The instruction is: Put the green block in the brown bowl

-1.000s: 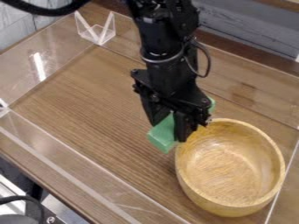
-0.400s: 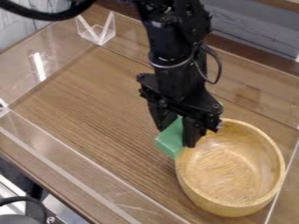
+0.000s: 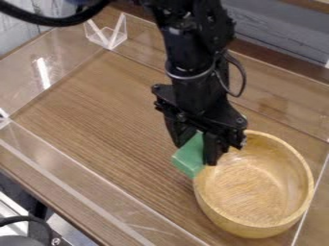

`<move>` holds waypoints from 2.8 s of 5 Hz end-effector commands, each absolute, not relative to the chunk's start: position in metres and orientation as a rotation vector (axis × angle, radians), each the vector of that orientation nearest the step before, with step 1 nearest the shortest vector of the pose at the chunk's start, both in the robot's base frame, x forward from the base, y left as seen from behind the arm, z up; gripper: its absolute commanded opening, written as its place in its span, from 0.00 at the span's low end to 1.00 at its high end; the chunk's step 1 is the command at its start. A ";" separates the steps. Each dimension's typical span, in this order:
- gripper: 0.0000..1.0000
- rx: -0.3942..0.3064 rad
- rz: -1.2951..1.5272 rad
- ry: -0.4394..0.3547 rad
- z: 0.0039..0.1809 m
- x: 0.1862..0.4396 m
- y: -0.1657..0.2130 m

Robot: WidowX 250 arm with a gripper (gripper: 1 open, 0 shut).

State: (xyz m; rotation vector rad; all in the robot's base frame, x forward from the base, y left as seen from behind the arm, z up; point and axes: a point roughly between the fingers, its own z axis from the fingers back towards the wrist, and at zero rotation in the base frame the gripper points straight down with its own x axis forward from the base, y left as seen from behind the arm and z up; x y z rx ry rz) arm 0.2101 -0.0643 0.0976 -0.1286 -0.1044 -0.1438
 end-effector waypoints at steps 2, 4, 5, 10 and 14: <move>0.00 -0.135 -0.158 -0.156 0.107 0.211 -0.075; 0.00 -0.137 -0.164 -0.165 0.104 0.209 -0.089; 0.00 -0.135 -0.166 -0.169 0.098 0.208 -0.097; 0.00 -0.115 -0.183 -0.171 0.063 0.212 -0.125; 0.00 -0.091 -0.175 -0.191 0.055 0.221 -0.125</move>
